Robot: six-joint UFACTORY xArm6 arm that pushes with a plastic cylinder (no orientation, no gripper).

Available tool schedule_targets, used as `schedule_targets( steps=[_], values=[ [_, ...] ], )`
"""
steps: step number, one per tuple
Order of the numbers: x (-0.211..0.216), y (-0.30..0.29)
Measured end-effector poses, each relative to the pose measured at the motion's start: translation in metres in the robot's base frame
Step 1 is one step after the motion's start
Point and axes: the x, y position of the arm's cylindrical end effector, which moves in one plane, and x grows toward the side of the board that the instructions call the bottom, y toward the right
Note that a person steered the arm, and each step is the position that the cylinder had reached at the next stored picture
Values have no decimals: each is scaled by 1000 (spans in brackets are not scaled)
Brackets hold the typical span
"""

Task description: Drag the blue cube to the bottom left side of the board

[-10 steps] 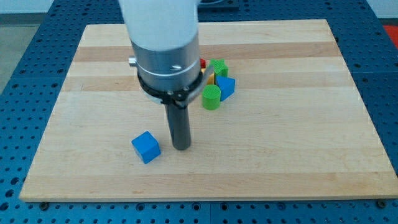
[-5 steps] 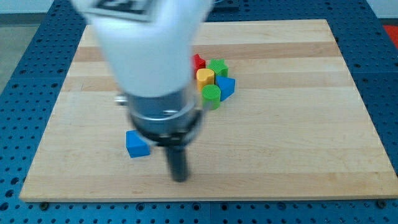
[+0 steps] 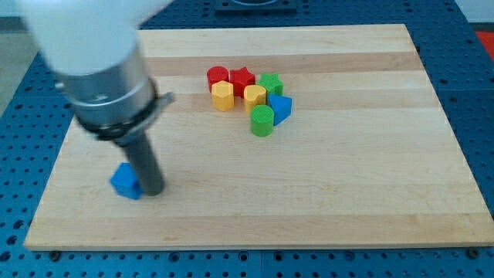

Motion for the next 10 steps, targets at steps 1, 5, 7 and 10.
schedule_targets(
  steps=[1,5,7,10],
  values=[
    [3,-22],
    [-42,-71],
    [-22,-84],
    [-24,-30]
  ],
)
